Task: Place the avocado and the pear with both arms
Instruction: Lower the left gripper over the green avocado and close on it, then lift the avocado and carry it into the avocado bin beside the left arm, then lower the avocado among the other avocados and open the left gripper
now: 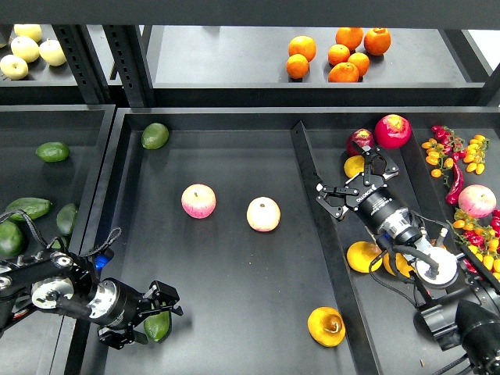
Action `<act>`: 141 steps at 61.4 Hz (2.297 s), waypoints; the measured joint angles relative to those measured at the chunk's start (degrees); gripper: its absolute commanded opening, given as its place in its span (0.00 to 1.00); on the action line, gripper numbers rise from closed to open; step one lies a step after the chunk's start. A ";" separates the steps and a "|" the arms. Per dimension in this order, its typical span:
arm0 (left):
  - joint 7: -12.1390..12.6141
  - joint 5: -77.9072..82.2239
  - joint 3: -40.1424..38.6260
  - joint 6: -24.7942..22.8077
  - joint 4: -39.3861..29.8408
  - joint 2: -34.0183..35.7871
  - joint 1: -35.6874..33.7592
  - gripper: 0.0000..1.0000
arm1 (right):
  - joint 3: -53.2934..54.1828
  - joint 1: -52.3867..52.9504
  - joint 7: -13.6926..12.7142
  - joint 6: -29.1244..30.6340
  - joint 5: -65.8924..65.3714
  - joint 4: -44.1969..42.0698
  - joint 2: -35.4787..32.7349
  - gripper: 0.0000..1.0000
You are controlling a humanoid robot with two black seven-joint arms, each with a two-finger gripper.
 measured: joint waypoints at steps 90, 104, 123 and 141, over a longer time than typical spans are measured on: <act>0.00 8.13 -20.94 -0.01 -2.17 17.09 -1.74 0.32 | -0.02 0.01 -0.02 0.00 0.00 0.19 0.00 1.00; 0.00 6.68 -22.47 -0.01 -0.84 20.20 -1.27 0.33 | -0.08 0.00 -0.06 0.00 0.00 0.19 0.00 1.00; 0.00 4.82 -23.00 -0.01 2.90 22.49 0.83 0.35 | -0.09 -0.17 -0.09 0.00 0.00 0.27 0.00 1.00; 0.00 3.54 -23.08 -0.01 6.64 22.89 2.77 0.35 | -0.25 -0.18 -0.09 0.00 0.00 0.27 0.00 1.00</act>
